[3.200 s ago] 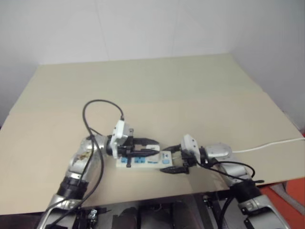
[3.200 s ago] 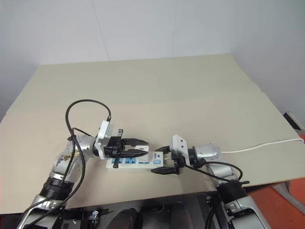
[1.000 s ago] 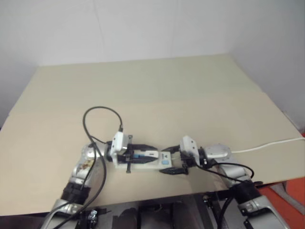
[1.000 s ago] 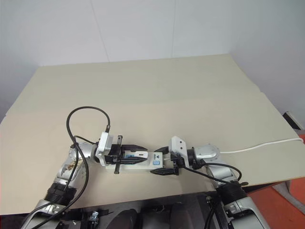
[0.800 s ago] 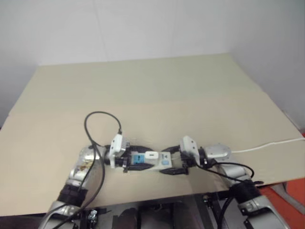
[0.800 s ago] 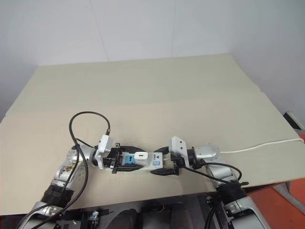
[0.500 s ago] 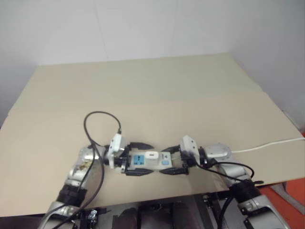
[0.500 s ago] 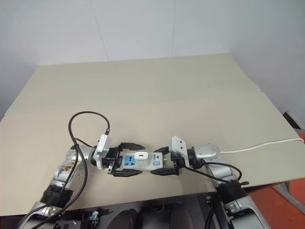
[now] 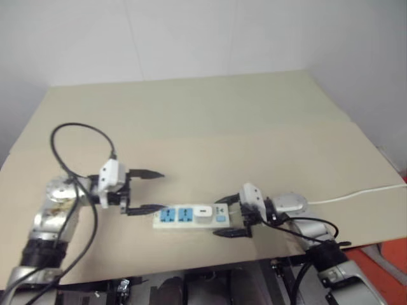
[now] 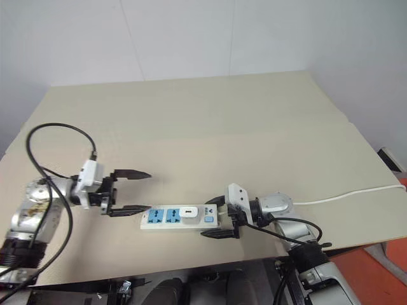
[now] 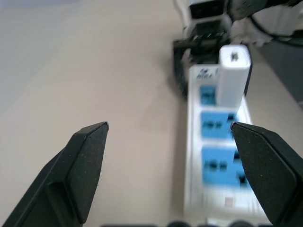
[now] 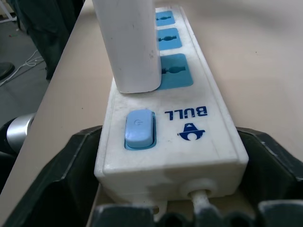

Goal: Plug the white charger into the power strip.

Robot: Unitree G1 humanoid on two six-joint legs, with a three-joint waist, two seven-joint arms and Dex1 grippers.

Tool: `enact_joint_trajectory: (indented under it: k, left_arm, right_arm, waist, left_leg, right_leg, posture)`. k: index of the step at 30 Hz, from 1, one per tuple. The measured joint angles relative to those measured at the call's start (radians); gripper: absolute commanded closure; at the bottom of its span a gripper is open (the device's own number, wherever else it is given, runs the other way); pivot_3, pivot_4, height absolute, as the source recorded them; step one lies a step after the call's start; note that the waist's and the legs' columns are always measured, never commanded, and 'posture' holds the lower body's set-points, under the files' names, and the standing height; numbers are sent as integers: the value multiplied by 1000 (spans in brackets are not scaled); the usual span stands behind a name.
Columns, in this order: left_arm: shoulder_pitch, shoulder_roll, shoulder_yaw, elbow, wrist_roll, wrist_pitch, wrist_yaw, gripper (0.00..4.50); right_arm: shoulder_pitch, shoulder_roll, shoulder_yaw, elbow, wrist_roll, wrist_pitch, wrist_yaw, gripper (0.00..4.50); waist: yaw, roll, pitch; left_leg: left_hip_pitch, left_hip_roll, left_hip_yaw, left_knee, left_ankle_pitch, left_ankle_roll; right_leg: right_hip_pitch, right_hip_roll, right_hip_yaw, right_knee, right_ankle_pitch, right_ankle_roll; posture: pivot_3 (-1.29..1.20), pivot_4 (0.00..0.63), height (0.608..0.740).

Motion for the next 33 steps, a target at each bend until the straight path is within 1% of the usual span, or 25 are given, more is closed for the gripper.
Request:
enact_joint_trajectory:
  k: [3, 7, 11, 13, 17, 21, 29, 33]
  left_arm:
    - [62, 36, 44, -3, -7, -8, -11, 0]
    - [182, 121, 139, -12, -18, -9, -38, 0]
    - [233, 140, 189, -43, -23, -17, -47, 0]
    - [252, 141, 210, -44, -23, -23, -48, 0]
    - [238, 140, 205, -47, -22, -22, -36, 0]
    - [211, 139, 180, -47, -23, 16, -40, 0]
    - [163, 141, 168, -12, -18, 12, -43, 0]
    - [161, 164, 168, 2, -9, 5, -51, 0]
  right_arm:
    - [44, -63, -34, -41, 13, -16, 13, 33]
    - [159, -257, -198, -113, 58, -61, 49, 33]
    - [233, -393, -317, -203, 158, -62, 142, 33]
    - [263, -447, -379, -207, 163, -62, 154, 33]
    - [288, -465, -444, -231, 189, -62, 146, 33]
    - [310, -464, -446, -261, 189, -62, 135, 33]
    - [354, -444, -438, -302, 157, -58, 64, 33]
    - [367, -450, -432, -323, 168, 17, 56, 33]
  waist:
    - [8, 0, 1]
    - [26, 0, 5]
    - [27, 1, 6]
    - [27, 1, 6]
    - [25, 1, 6]
    - [25, 0, 6]
    - [24, 0, 6]
    - [25, 0, 6]
  left_leg:
    - [-4, 0, 0, 0, 0, 0]
    - [-6, -1, 0, 1, -1, 1]
    - [-5, 2, 1, 0, -2, 1]
    - [-5, 2, 1, 0, -2, 2]
    - [-5, 4, 2, 0, -2, 2]
    - [-5, 3, 3, 0, -2, 2]
    - [-5, 3, 3, 0, -2, 2]
    - [-5, 3, 3, 0, -2, 2]
  right_leg:
    - [-2, -1, 0, -1, 0, 0]
    - [-5, -1, -1, -2, 0, 1]
    - [-1, -1, -2, -4, -1, 0]
    - [0, -1, -2, -4, -1, 0]
    - [0, 0, -2, -4, 0, 0]
    - [0, 0, -2, -4, 0, 0]
    - [-1, 0, -2, -4, 0, 0]
    - [-1, 0, -2, -4, 0, 0]
  posture:
    - [0, 150, 740]
    - [0, 150, 740]
    - [0, 150, 740]
    - [0, 150, 740]
    - [0, 150, 740]
    - [0, 150, 740]
    - [0, 150, 740]
    - [0, 150, 740]
